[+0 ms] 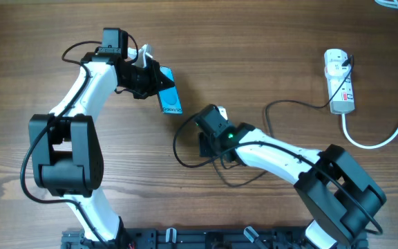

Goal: Plug charger to phone and switch on socket
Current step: 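Grasp the black USB-C cable plug with the right gripper, then lift the cable plug toward the phone's bottom port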

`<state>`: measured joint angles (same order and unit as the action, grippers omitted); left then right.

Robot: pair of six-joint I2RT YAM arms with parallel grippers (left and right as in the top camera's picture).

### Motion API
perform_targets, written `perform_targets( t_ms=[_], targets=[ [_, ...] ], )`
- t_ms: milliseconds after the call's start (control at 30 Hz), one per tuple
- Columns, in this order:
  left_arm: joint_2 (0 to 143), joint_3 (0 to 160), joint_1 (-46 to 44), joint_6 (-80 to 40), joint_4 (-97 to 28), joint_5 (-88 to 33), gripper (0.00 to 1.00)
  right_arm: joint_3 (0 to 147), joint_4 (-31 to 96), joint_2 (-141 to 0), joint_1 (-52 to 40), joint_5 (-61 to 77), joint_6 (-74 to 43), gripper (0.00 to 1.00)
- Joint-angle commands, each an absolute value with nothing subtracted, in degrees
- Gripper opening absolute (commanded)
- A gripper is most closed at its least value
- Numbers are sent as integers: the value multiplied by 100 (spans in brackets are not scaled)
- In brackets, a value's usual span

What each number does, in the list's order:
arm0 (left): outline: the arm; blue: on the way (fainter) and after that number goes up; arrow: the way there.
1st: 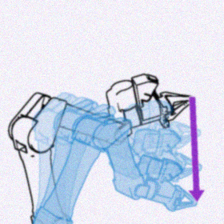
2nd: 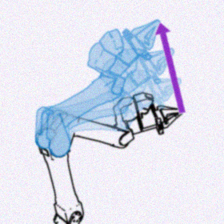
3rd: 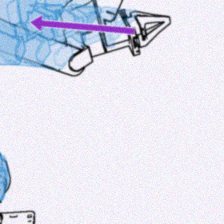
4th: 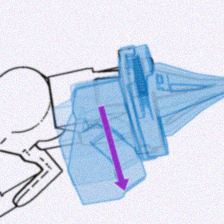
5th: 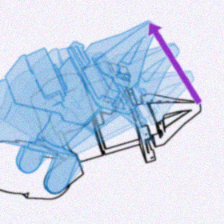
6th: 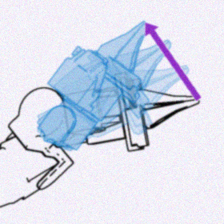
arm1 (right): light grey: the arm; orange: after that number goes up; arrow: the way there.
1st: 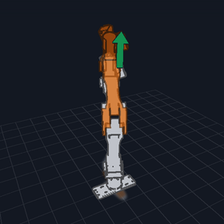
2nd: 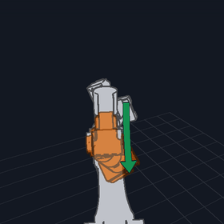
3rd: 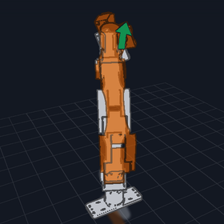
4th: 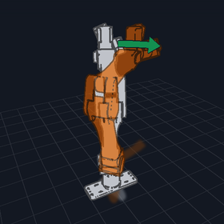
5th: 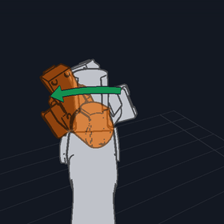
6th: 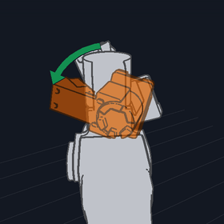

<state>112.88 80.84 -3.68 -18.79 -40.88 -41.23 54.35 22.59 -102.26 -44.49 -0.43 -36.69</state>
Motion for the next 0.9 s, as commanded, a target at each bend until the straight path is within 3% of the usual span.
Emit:
perform_targets(
  t_ms=[0, 200, 367, 533, 600, 733, 867],
  targets=[
    [11299, 8062, -325, -1914, -4069, -4191, 4, 5819, 2875, -10512, -4460, -43, -3247, 25],
    [11299, 8062, -325, -1911, -4071, -4191, 4, 5822, 2685, -10700, -4528, -1, -2989, 21],
    [11299, 8062, -325, -1684, -4040, -4193, 4, 5822, 2622, -10731, -4711, -32, -2799, 4],
    [11299, 8062, -325, -1295, -4071, -4198, 4, 5824, 2969, -10363, -4687, 224, -2840, 4],
    [11299, 8062, -325, -1413, -4071, -4219, 4, 5824, 2862, -9931, -4552, 1028, -2386, 4],
    [11299, 8062, -325, -1411, -4066, -4595, 4, 5819, 2718, -8689, -3736, 4099, -1492, 4],
    [11299, 8055, -325, -1409, -4095, -4934, 4, 5258, 2458, -8466, -3581, 4539, -1063, 4]
  ],
)
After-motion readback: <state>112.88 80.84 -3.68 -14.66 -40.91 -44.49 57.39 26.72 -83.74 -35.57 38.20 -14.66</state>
